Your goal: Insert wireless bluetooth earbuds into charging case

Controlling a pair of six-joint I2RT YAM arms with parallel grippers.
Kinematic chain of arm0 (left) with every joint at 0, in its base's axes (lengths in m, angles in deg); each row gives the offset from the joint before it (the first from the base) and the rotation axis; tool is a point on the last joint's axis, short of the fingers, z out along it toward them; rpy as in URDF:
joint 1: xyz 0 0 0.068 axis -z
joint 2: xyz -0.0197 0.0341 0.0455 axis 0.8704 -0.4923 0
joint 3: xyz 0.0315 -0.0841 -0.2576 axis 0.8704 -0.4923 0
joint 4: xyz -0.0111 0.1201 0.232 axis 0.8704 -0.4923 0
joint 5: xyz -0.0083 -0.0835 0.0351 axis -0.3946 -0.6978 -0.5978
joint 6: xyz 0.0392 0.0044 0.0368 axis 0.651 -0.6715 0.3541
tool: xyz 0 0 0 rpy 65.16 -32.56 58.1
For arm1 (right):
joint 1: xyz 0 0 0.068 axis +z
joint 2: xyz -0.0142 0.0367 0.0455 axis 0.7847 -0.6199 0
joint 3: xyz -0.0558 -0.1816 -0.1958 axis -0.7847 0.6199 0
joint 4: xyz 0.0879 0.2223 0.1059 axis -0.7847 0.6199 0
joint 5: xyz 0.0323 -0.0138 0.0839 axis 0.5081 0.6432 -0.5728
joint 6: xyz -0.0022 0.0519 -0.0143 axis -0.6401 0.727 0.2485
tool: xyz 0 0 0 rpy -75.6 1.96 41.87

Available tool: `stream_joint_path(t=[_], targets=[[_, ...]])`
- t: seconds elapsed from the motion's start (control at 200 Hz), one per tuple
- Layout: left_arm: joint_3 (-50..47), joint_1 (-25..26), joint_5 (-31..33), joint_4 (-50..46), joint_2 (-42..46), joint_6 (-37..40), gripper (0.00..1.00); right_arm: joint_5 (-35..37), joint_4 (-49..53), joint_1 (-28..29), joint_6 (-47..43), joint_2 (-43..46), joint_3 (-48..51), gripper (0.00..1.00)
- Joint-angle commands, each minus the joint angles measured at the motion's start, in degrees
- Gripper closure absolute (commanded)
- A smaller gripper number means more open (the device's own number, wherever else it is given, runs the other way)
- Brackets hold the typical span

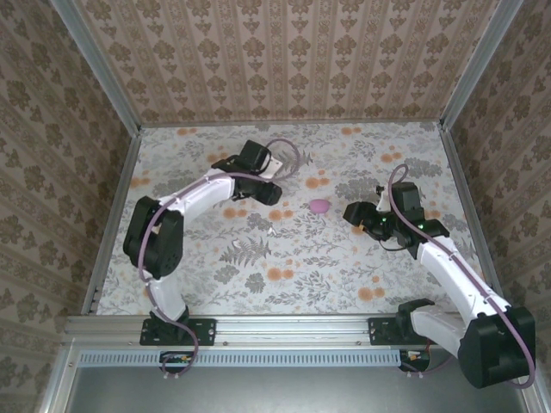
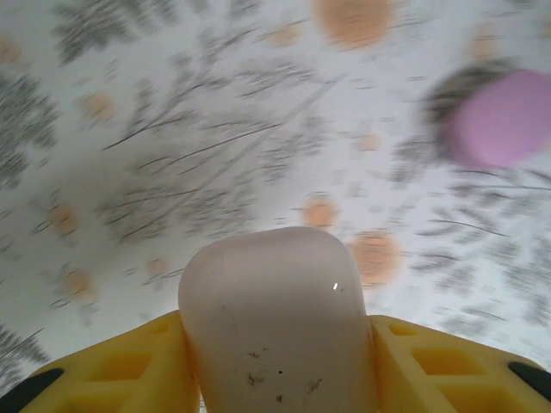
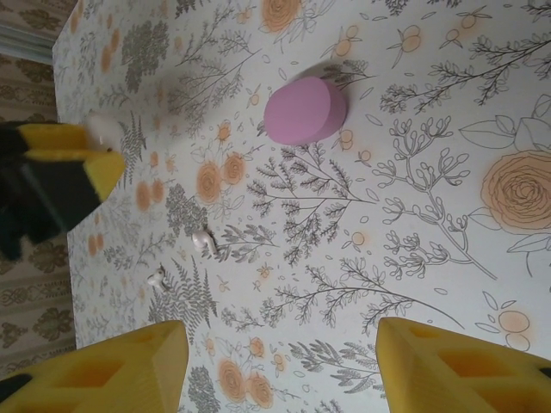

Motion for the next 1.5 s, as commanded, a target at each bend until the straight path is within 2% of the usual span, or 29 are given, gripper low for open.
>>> stream_joint_path(t=[0.0,0.2,0.28,0.5,0.635,0.855,1.165,1.495], targets=[[-3.84,3.98,-3.39,4.89,4.03,7.13,0.52,-1.37,-1.97,-0.84,-0.56,-0.69,-0.26,0.39],[-12.33,12.93,-1.90,13.14,11.54,18.75,0.49,-11.30,-6.29,-2.98,-1.54,-2.30,-0.50,0.40],[-15.66,15.02,-2.11,16.83,14.74,22.95,0.51,-14.83,-7.17,-3.53,-2.72,-2.93,-1.21,0.40],[-23.07,17.03,-5.63,23.92,22.32,31.96,0.48,-27.97,-10.61,-3.55,-3.48,-6.27,-3.14,0.43],[-24.09,17.55,-5.75,24.16,23.87,34.78,0.49,-33.88,-10.17,-2.31,-5.21,-7.20,-4.98,0.44],[-23.85,18.47,-4.56,24.04,24.50,36.31,0.49,-32.79,-4.77,1.42,-9.87,-8.70,-8.50,0.44],[-22.54,19.20,-4.53,22.70,24.59,36.18,0.49,-31.14,-3.70,7.34,-11.34,-14.24,-11.99,0.44],[-21.63,19.36,-4.95,21.58,24.62,35.96,0.49,-30.14,-0.57,10.00,-14.60,-18.49,-14.54,0.53]])
